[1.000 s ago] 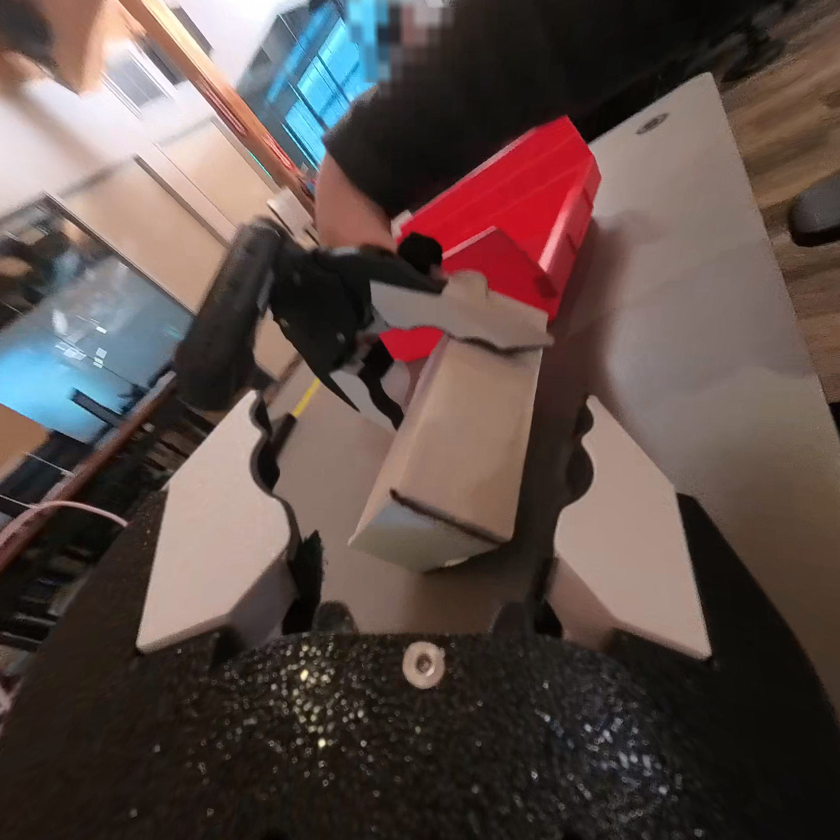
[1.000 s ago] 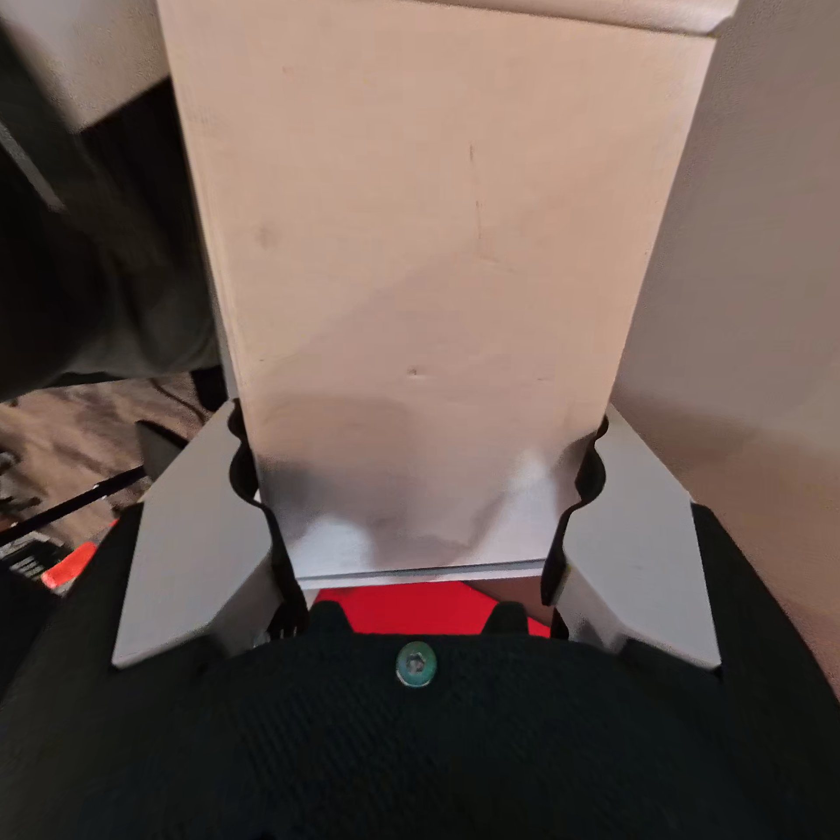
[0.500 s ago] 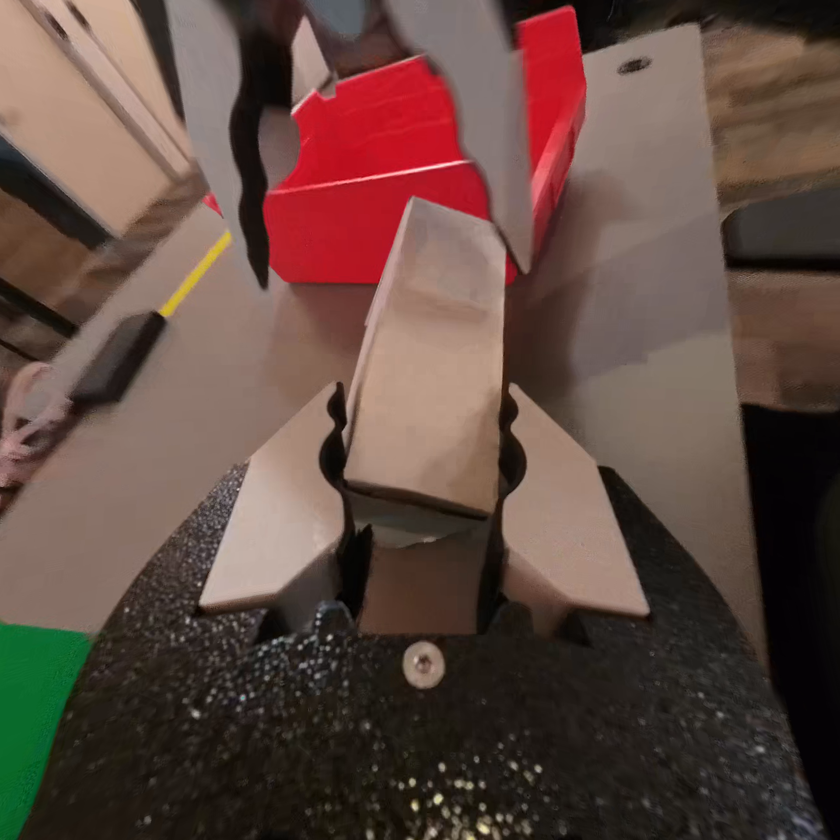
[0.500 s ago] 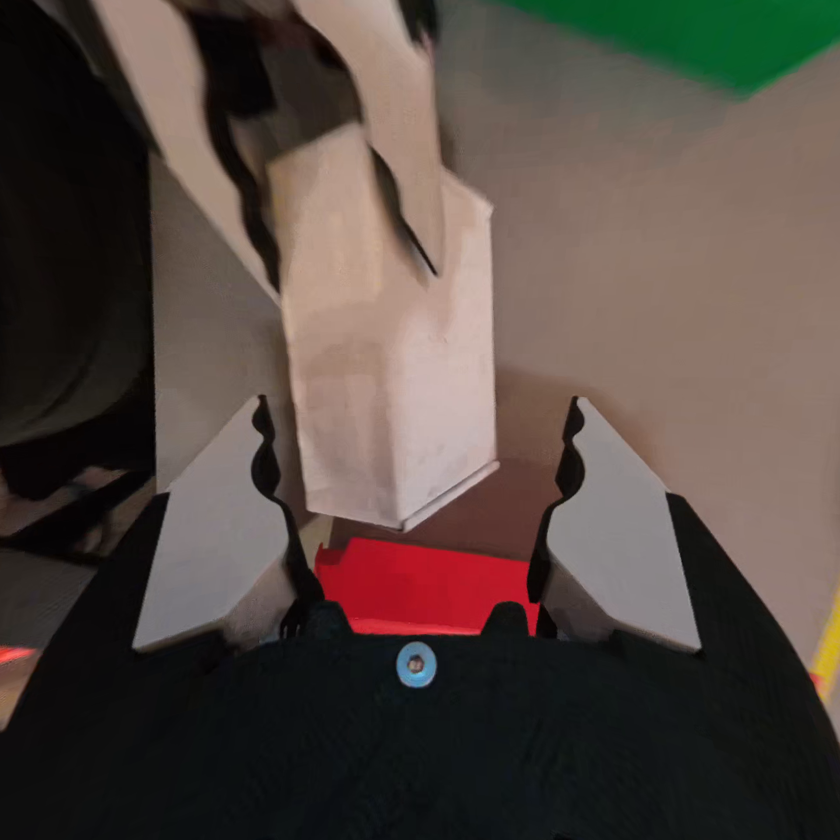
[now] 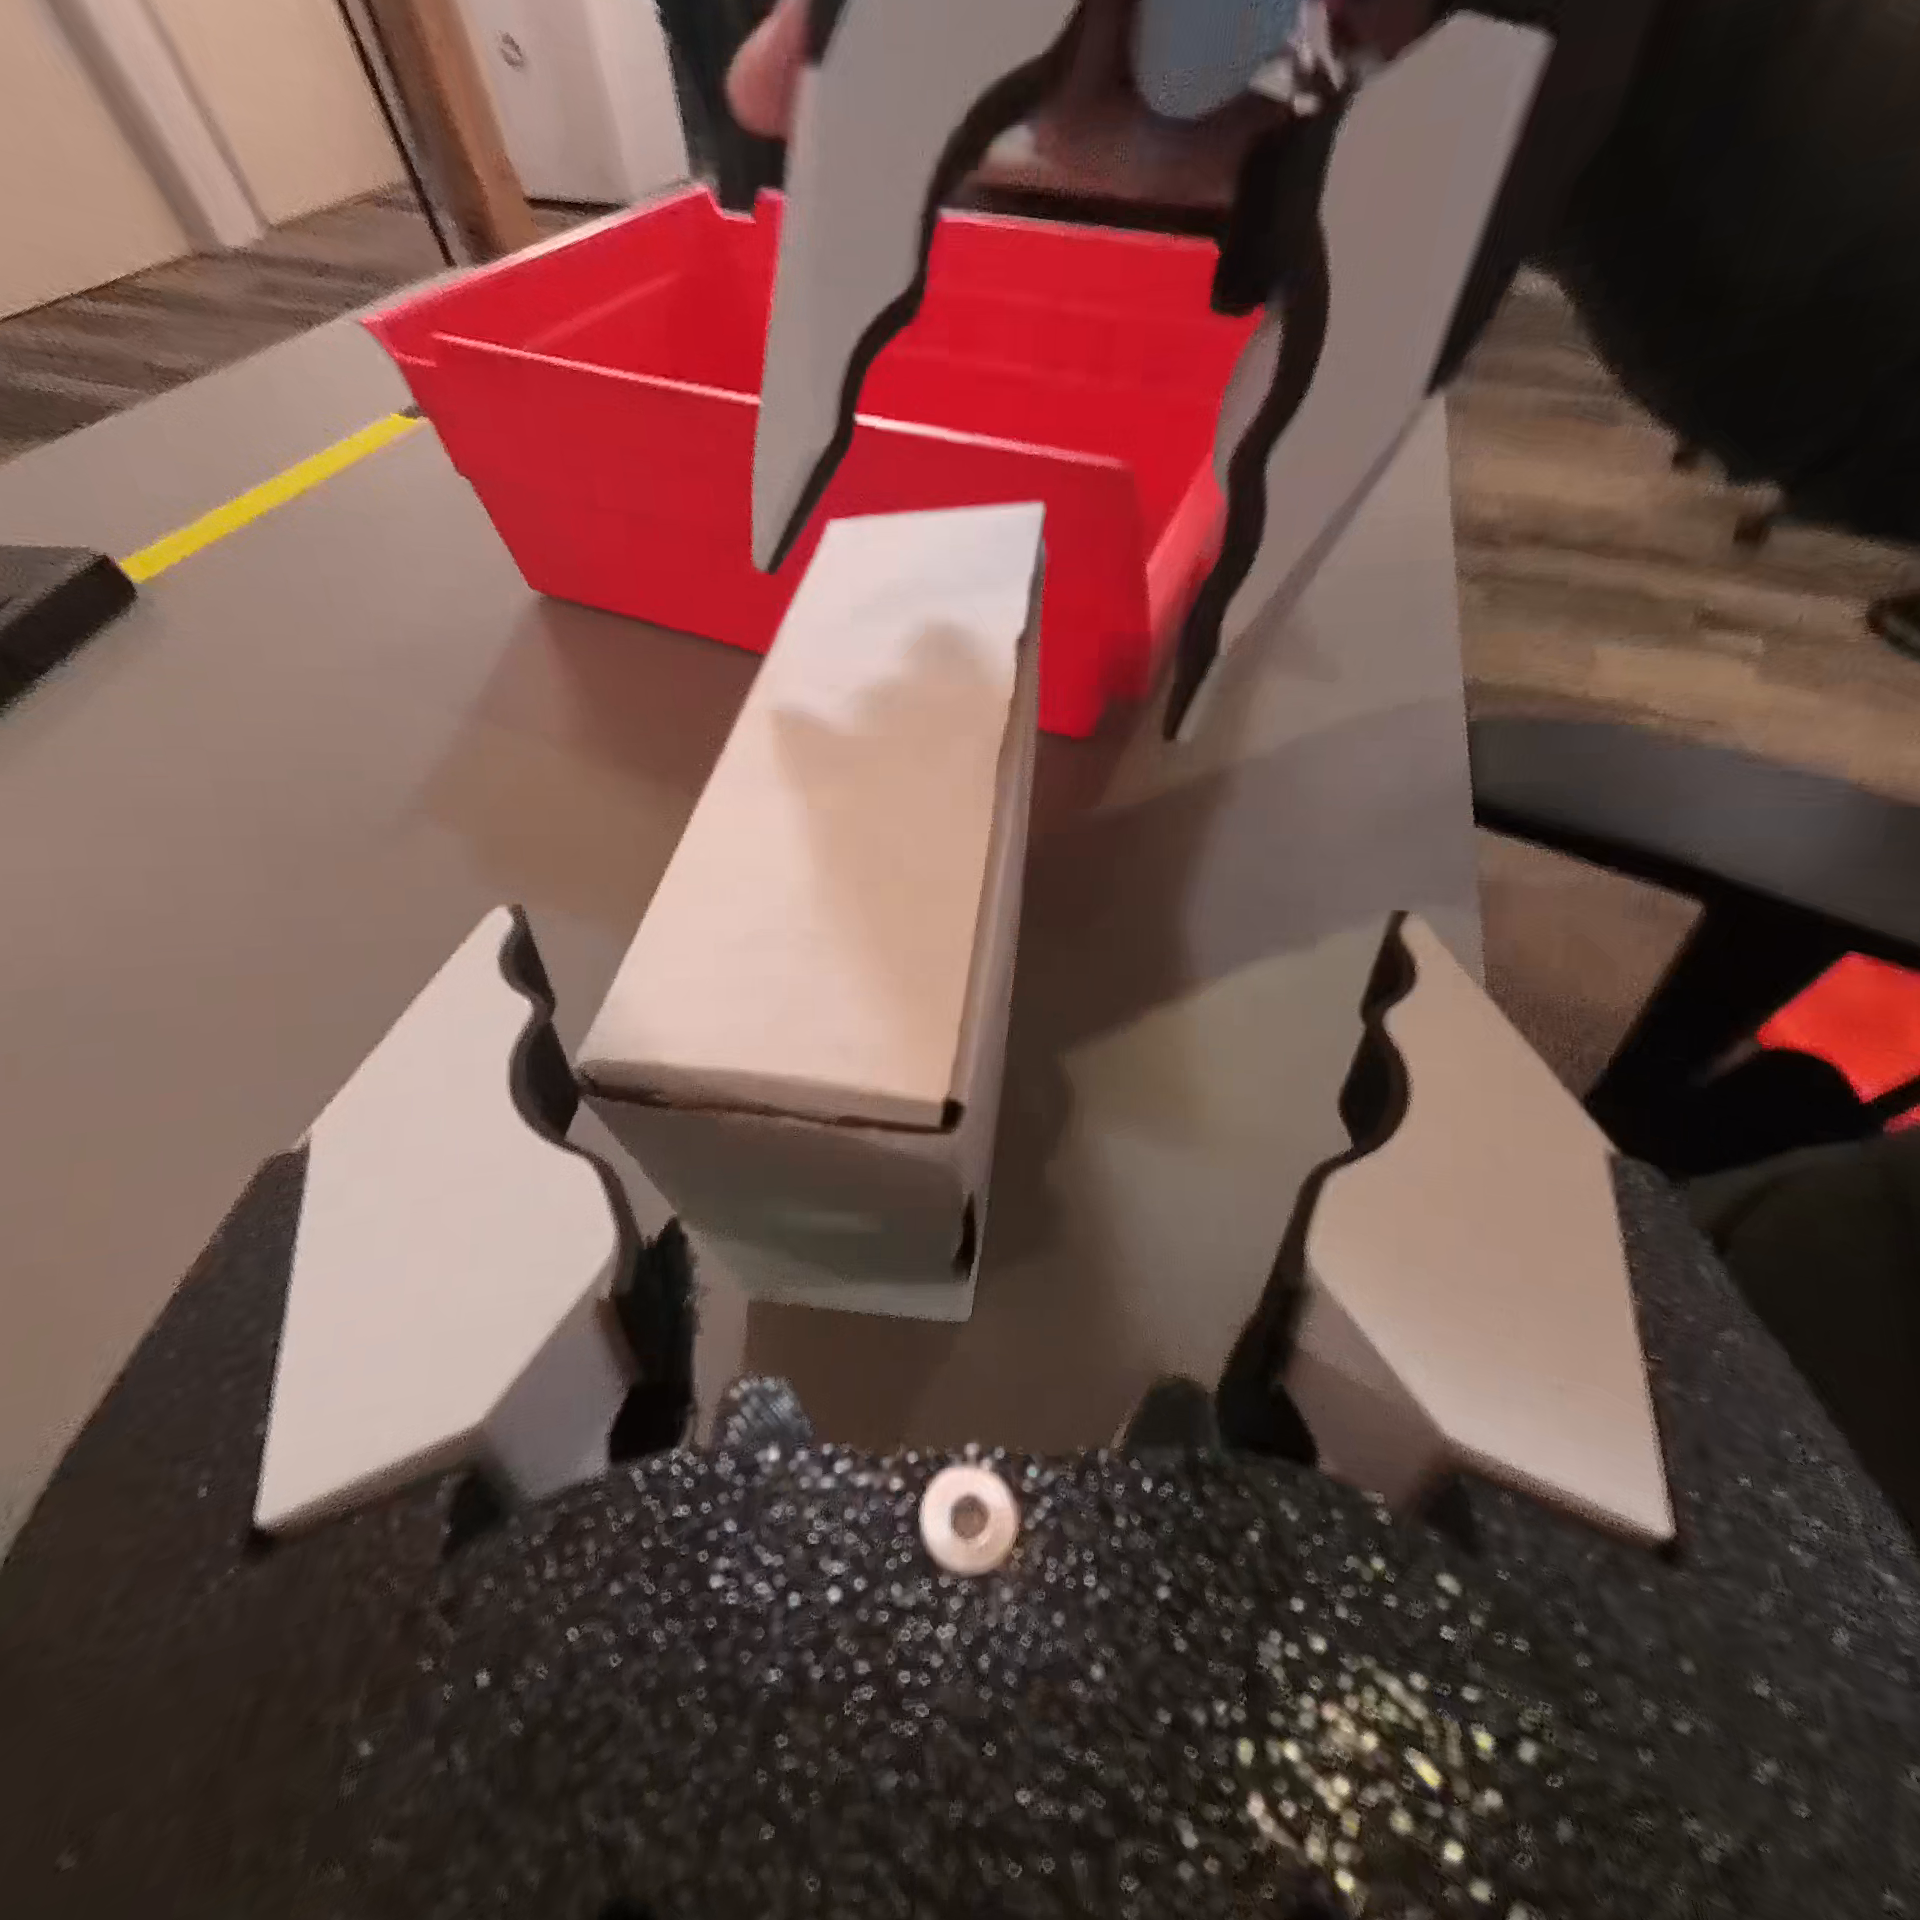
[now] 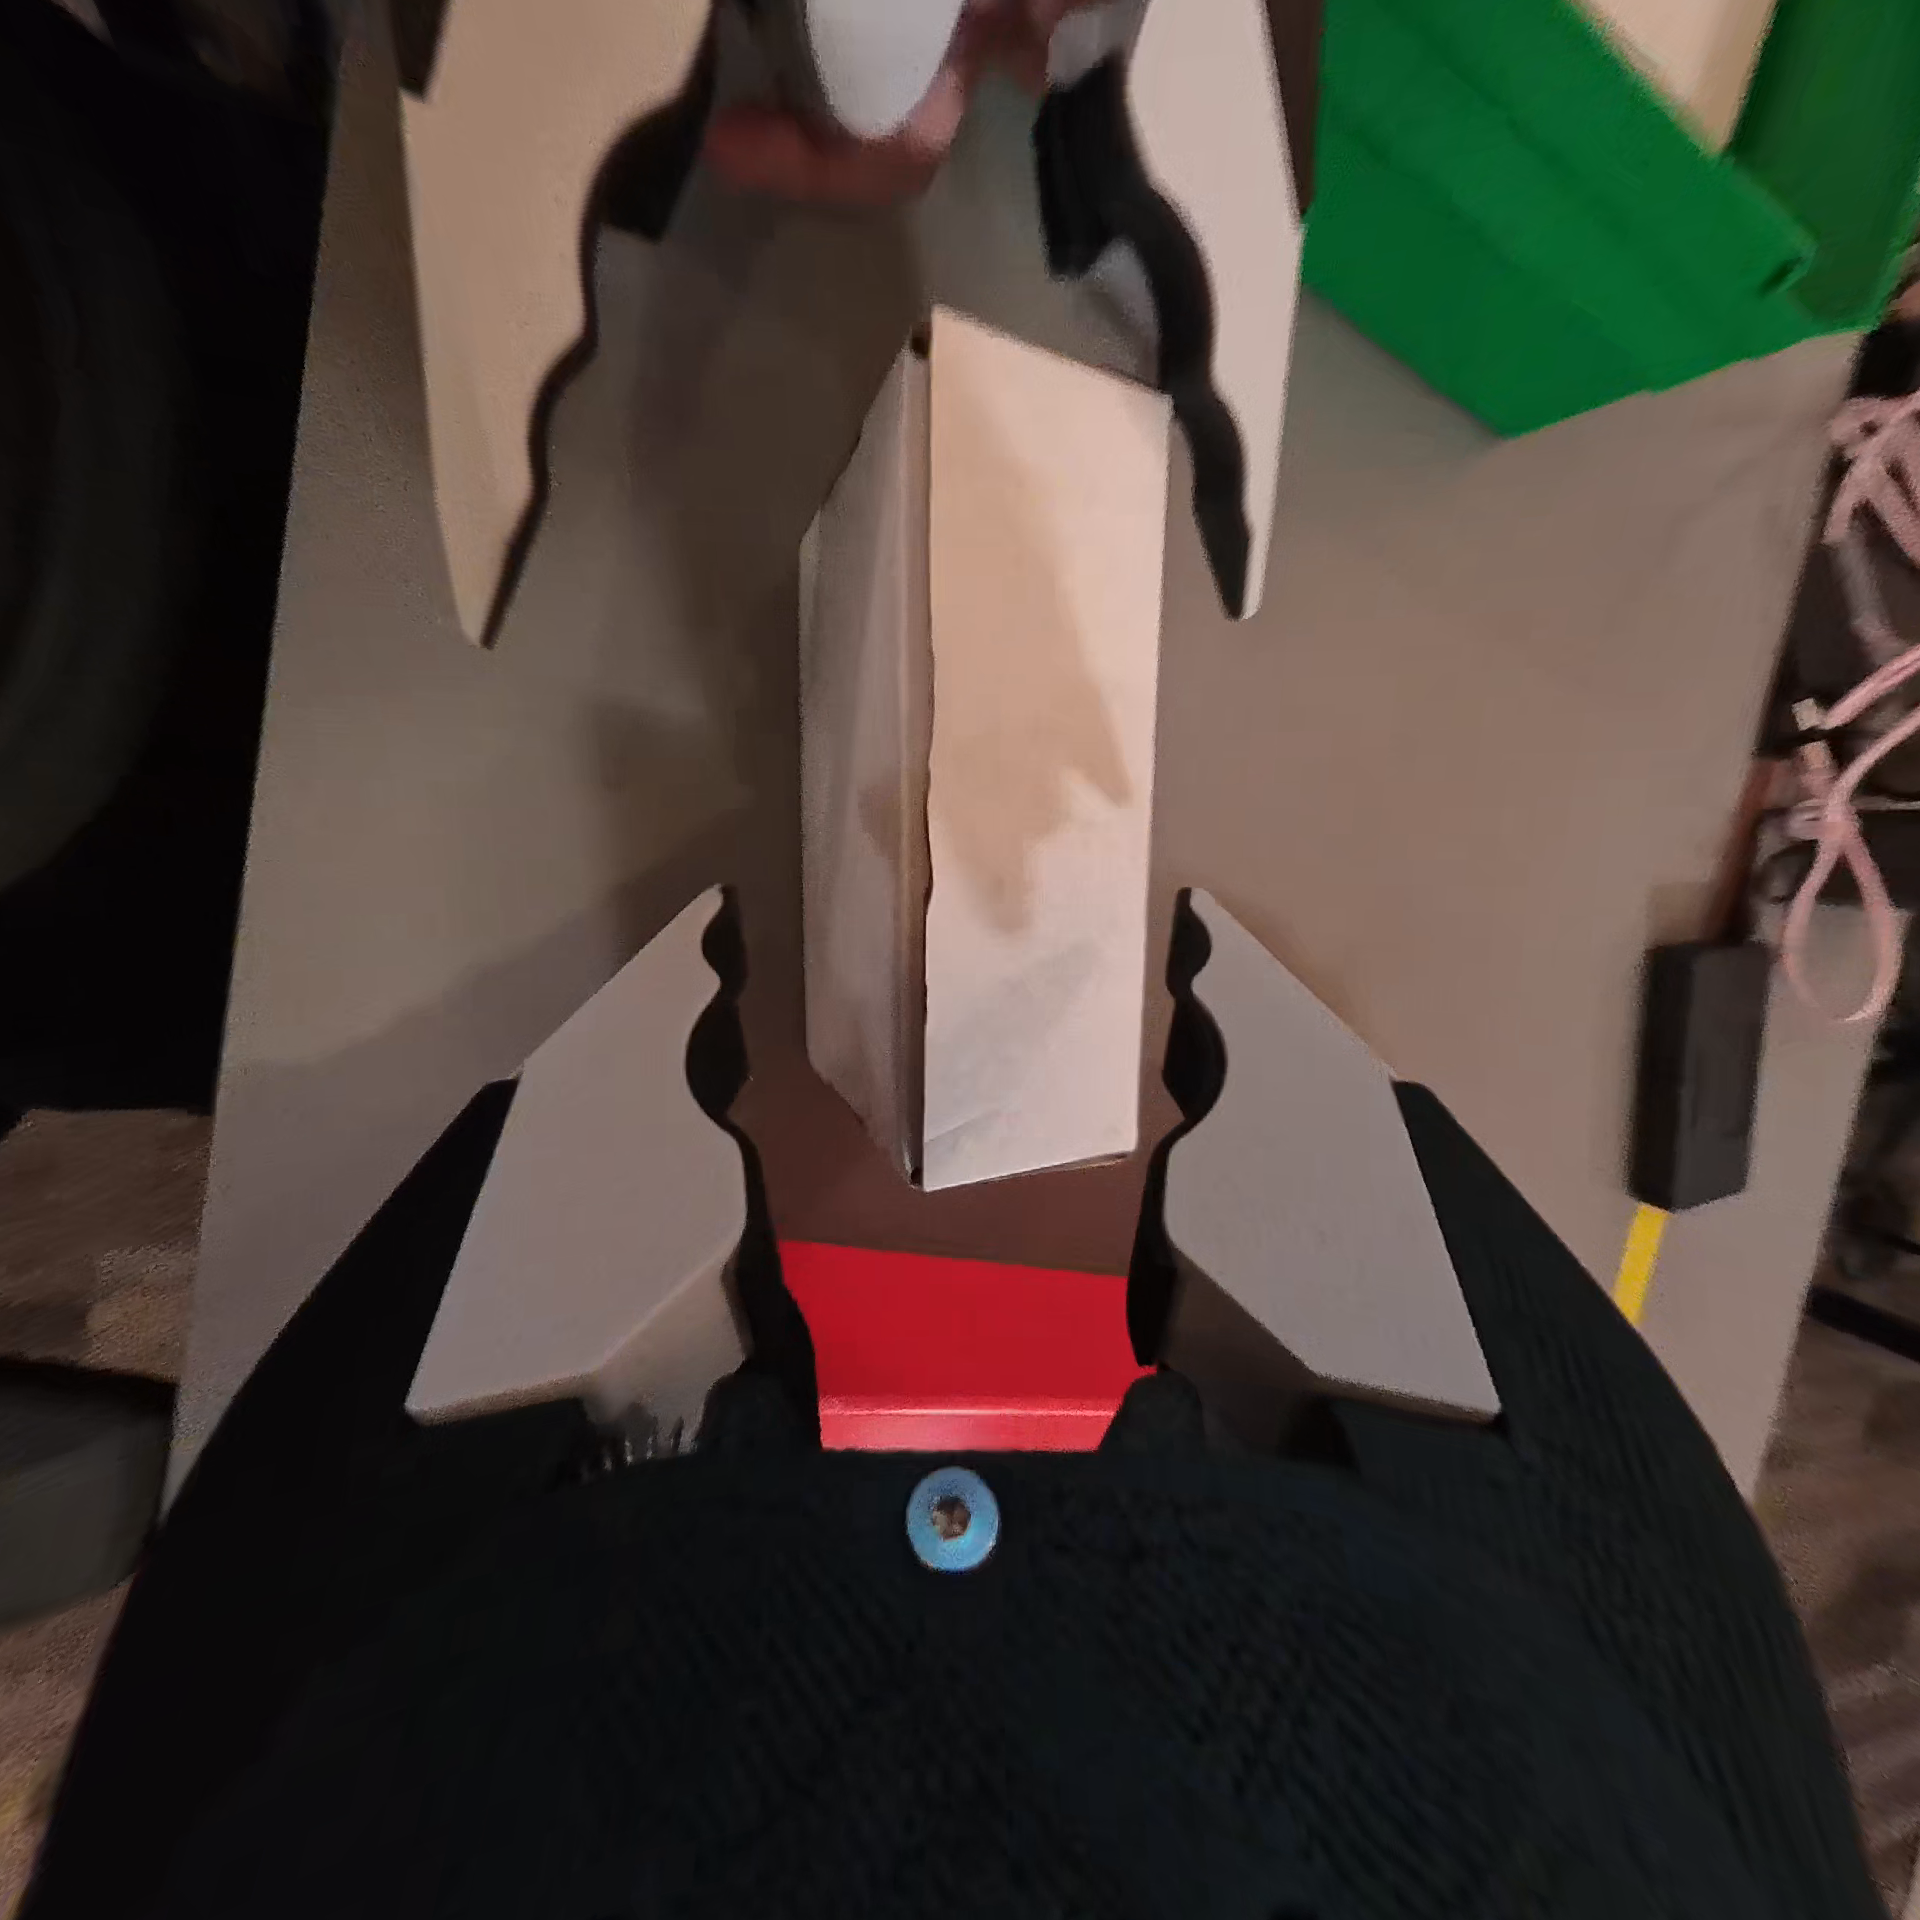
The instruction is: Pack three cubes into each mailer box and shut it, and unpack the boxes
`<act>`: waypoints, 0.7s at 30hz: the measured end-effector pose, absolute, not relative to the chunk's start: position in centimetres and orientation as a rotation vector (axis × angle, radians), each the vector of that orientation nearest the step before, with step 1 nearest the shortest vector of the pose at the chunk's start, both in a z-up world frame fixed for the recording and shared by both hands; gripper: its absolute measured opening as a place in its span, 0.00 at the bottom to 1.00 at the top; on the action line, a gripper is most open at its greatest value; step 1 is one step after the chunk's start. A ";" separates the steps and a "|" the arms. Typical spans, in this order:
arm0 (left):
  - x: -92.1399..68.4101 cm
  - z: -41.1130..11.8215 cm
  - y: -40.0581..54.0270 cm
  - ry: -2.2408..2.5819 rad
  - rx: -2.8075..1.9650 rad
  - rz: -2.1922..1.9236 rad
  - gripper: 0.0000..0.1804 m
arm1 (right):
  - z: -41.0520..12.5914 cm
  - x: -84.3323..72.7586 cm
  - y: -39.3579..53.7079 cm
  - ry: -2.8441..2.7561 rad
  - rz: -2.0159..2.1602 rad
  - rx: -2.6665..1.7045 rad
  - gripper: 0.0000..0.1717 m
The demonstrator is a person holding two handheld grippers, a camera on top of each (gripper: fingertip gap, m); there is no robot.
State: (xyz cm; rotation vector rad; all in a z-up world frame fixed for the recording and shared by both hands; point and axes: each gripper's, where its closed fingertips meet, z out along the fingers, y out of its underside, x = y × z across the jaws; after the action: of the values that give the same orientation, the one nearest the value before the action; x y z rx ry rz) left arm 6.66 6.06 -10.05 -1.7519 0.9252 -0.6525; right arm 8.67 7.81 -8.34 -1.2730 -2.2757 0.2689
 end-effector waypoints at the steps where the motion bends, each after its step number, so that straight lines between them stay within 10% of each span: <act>1: 6.6 -9.7 6.4 0.872 -1.752 -0.667 0.80 | -7.8 8.4 7.7 -2.247 0.273 -1.240 0.47; 14: 3.4 -11.4 8.2 0.599 -1.857 -0.588 0.83 | -5.8 5.7 8.6 -1.972 0.015 -0.941 0.30; 21: 3.3 -13.6 8.2 0.631 -1.882 -0.646 0.42 | -6.3 5.0 8.4 -1.970 -0.019 -0.877 0.23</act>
State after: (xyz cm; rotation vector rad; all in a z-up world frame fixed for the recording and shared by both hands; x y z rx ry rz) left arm 3.35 8.22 -13.58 -1.8816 0.6309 -0.6461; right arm 5.04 8.36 -6.32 -0.8771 -1.9698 -0.0191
